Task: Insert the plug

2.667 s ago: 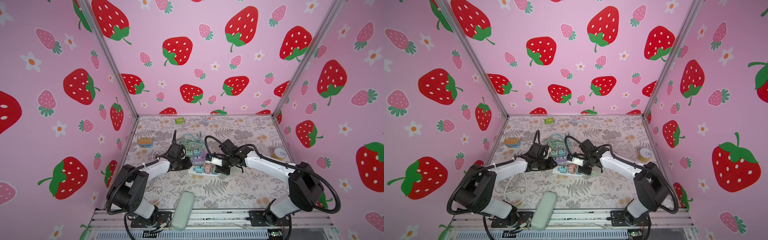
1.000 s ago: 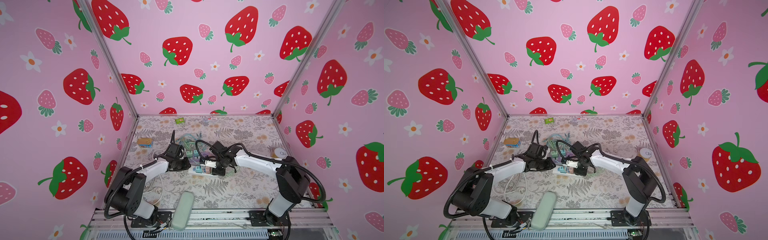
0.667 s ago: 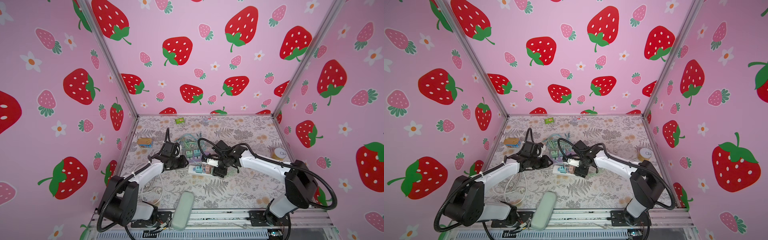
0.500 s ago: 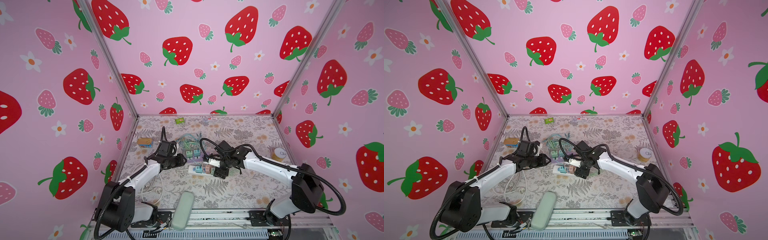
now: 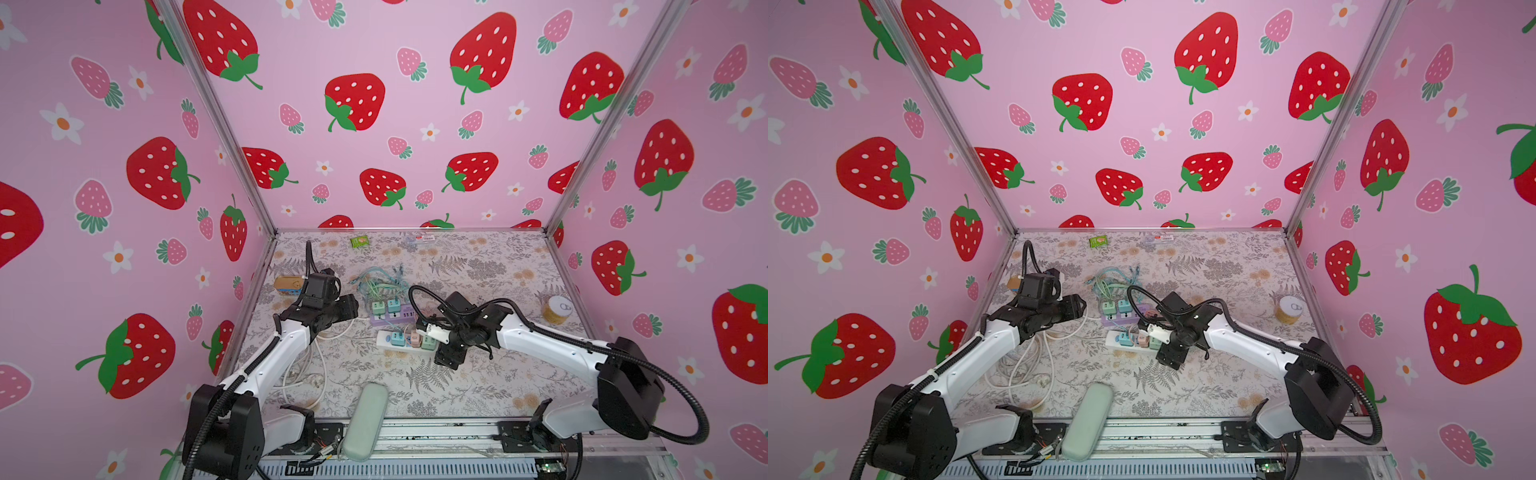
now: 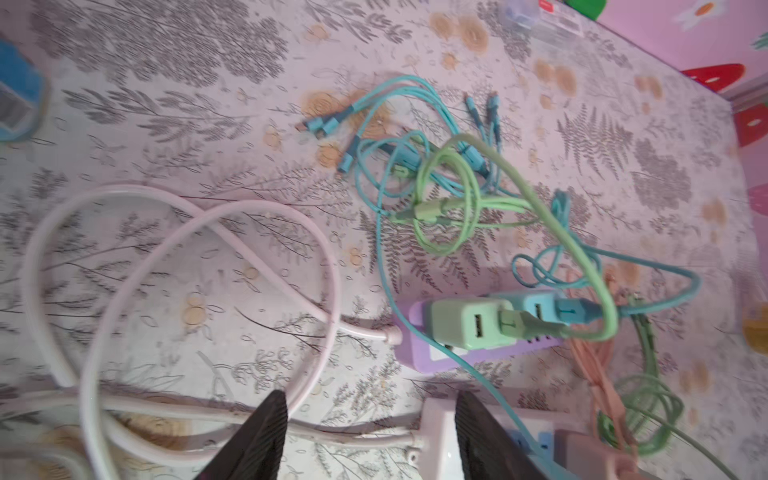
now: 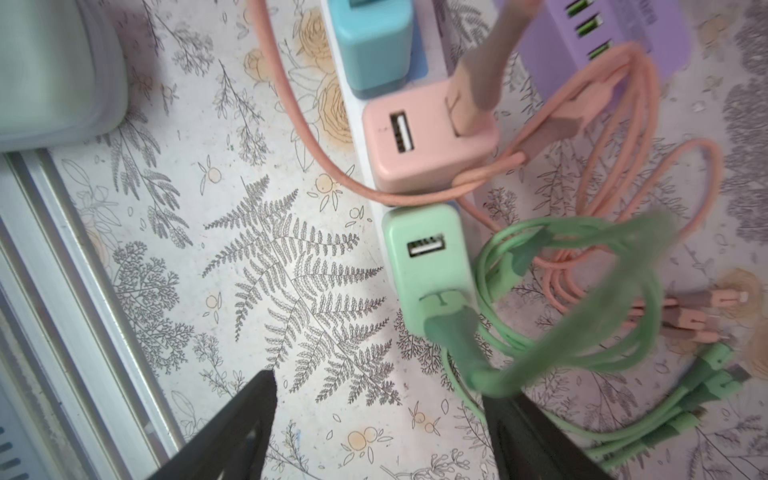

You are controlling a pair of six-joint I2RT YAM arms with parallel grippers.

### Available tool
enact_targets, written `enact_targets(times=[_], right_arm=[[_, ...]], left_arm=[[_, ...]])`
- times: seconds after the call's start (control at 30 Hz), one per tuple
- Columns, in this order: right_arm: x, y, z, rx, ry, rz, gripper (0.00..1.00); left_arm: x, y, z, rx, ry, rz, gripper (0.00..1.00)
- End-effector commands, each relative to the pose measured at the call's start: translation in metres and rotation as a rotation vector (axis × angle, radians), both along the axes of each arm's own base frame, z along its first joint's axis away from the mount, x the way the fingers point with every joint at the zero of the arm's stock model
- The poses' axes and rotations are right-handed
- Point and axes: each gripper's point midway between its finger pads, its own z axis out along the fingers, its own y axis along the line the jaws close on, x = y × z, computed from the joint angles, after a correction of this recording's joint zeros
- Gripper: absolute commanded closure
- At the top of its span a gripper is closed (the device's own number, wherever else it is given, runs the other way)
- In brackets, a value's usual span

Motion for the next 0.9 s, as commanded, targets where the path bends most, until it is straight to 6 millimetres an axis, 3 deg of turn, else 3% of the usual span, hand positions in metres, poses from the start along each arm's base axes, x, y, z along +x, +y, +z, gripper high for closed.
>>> enact_targets(times=[0.0, 0.2, 0.37, 0.53, 0.7, 0.87], right_arm=[[0.01, 0.001, 0.018, 0.082, -0.05, -0.065, 0.19], [0.062, -0.022, 0.054, 0.228, -0.184, -0.268, 0.17], [0.117, -0.057, 0.084, 0.333, -0.36, -0.482, 0.13], [0.156, -0.094, 0.099, 0.402, -0.535, -0.646, 0.07], [0.178, -0.135, 0.102, 0.451, -0.68, -0.797, 0.01], [0.187, -0.173, 0.082, 0.456, -0.759, -0.91, 0.01]], left_arm=[[0.014, 0.034, 0.013, 0.149, -0.065, 0.087, 0.31], [0.029, 0.056, 0.016, 0.204, -0.166, 0.109, 0.28], [0.039, 0.069, 0.016, 0.28, -0.268, 0.117, 0.26], [0.044, 0.075, 0.012, 0.315, -0.383, 0.104, 0.25], [0.047, 0.083, 0.005, 0.331, -0.475, 0.106, 0.24], [0.05, 0.093, -0.004, 0.338, -0.531, 0.114, 0.23]])
